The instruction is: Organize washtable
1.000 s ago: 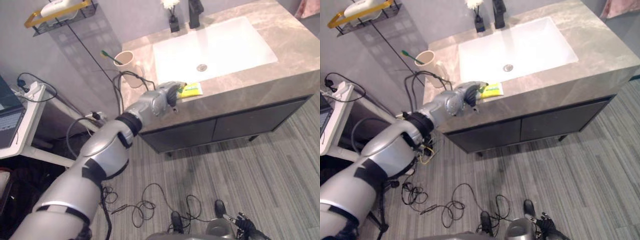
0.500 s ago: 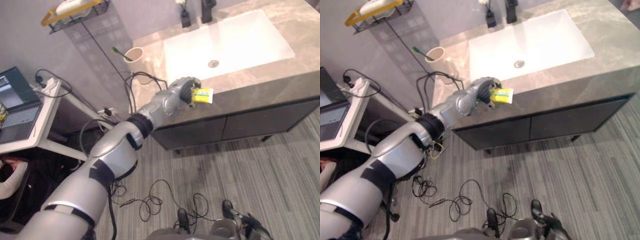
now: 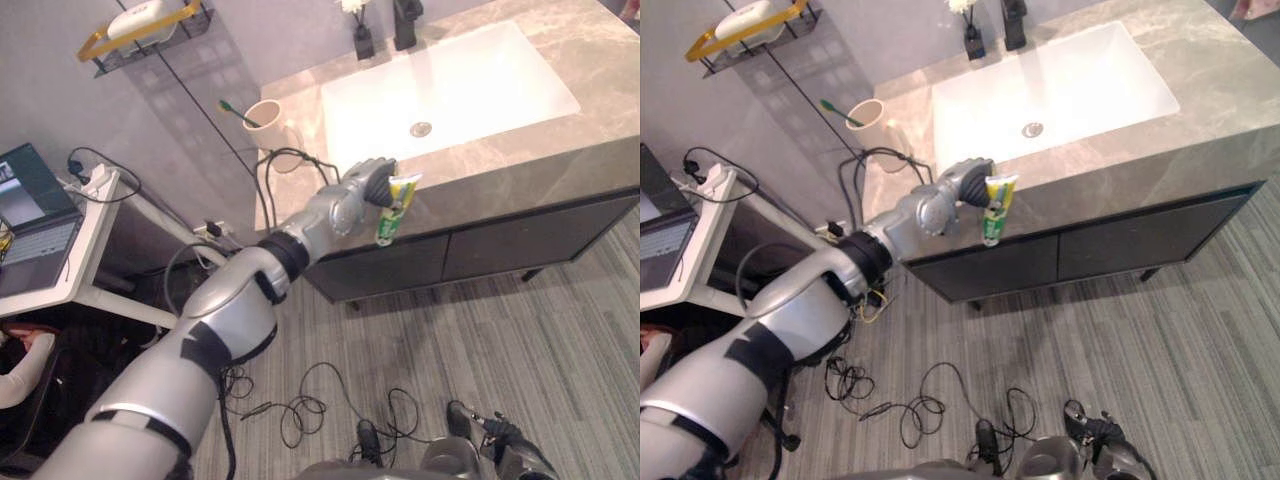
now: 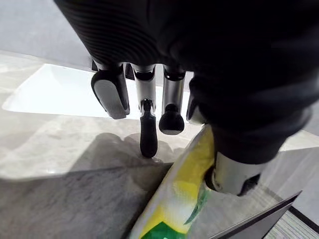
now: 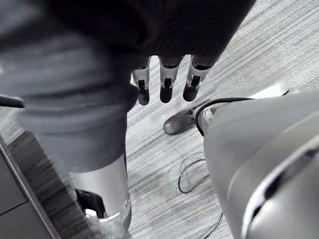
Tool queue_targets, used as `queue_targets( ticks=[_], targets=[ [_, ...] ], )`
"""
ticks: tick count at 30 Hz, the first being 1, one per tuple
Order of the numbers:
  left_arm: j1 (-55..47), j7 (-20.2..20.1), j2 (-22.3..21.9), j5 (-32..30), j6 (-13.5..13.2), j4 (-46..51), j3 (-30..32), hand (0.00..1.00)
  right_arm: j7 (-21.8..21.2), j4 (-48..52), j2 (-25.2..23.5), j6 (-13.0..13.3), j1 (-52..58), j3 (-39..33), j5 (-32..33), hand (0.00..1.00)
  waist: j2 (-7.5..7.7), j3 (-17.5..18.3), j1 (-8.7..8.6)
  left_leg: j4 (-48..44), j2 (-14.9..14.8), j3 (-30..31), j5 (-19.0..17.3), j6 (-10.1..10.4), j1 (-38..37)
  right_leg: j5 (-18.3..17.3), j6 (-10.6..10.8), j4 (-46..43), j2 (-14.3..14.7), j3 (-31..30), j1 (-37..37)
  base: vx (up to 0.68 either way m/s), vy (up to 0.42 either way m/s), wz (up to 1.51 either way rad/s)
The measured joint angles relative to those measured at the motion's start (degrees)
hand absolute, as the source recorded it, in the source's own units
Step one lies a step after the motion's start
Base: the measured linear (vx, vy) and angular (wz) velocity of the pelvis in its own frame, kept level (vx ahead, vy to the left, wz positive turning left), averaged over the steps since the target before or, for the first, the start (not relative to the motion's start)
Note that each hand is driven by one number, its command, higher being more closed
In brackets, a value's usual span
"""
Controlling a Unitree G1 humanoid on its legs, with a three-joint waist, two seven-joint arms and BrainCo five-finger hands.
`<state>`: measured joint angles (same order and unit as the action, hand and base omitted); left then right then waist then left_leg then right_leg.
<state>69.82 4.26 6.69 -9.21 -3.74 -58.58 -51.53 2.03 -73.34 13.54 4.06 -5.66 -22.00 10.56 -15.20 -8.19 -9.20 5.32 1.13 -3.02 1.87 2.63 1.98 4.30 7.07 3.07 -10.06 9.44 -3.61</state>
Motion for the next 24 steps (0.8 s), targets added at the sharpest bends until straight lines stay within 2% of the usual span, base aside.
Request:
queue_targets(
  ticks=[5,10,14,16,18,22,24],
  targets=[
    [-2.54,0.72,0.06,-0.44,-0.70,1.64,0.42,1.00,-0.19,0.66,-0.13,-0.01,0.98,-0.08,0.00,0.00,0.41,-0.13,0.31,0.02,-0.02,-0.19,0.05,0.05,-0.83,0.00,-0.03,0.09,0.18,-0.06,0.74,-0.01,-0.001,-0.01],
    [-8.94,-2.06,-0.99,-0.51,0.15,1.46,-0.25,1.00,-0.94,0.82,-0.77,-0.01,1.05,-0.08,0.00,0.00,1.31,-0.77,-0.90,0.40,-0.21,-0.22,0.05,0.06,-0.57,0.14,-0.22,1.00,0.44,0.03,0.75,-0.01,-0.002,-0.01],
    [-9.99,-2.69,-0.97,-0.45,0.23,0.55,-0.03,1.00,-0.95,0.78,-1.93,0.00,1.12,-0.22,0.00,0.00,2.80,-1.30,-0.96,0.16,-0.64,-0.19,0.01,0.12,-0.49,0.33,-0.34,1.17,0.93,0.08,0.75,0.00,0.000,0.00],
    [-10.00,-2.68,-0.69,-0.42,0.23,0.55,-0.03,1.00,-1.02,0.73,-2.91,0.03,1.01,-0.23,0.00,0.00,4.49,-1.19,-0.76,0.12,-0.89,0.11,0.00,0.14,-0.23,0.34,-0.34,1.31,1.18,0.66,0.75,0.02,-0.016,0.08],
    [-10.01,-2.63,-0.59,-0.37,0.24,0.57,0.17,1.00,-1.04,0.77,-3.36,0.14,1.00,-0.21,0.00,0.00,5.32,-1.13,-0.74,0.11,-0.88,0.43,0.00,0.14,-0.13,0.34,-0.34,1.35,1.18,1.06,0.83,0.02,-0.007,0.09],
    [-10.65,-2.18,-0.27,2.01,0.32,1.22,1.17,1.00,-1.17,1.44,-4.90,1.41,2.81,0.43,-0.02,0.00,6.13,-1.12,-0.54,0.09,-0.74,0.55,-0.01,0.14,-0.13,0.34,-0.34,1.37,1.01,1.20,0.95,0.00,0.004,0.03],
    [-13.51,-0.16,1.04,2.08,0.73,5.11,5.57,1.00,-2.35,3.82,-7.21,2.25,7.61,-4.99,-1.16,0.00,6.46,-1.07,-0.75,0.10,-0.79,0.53,-0.04,0.19,-0.15,0.35,-0.34,1.39,1.05,1.19,0.99,0.00,0.000,0.00]
  ],
)
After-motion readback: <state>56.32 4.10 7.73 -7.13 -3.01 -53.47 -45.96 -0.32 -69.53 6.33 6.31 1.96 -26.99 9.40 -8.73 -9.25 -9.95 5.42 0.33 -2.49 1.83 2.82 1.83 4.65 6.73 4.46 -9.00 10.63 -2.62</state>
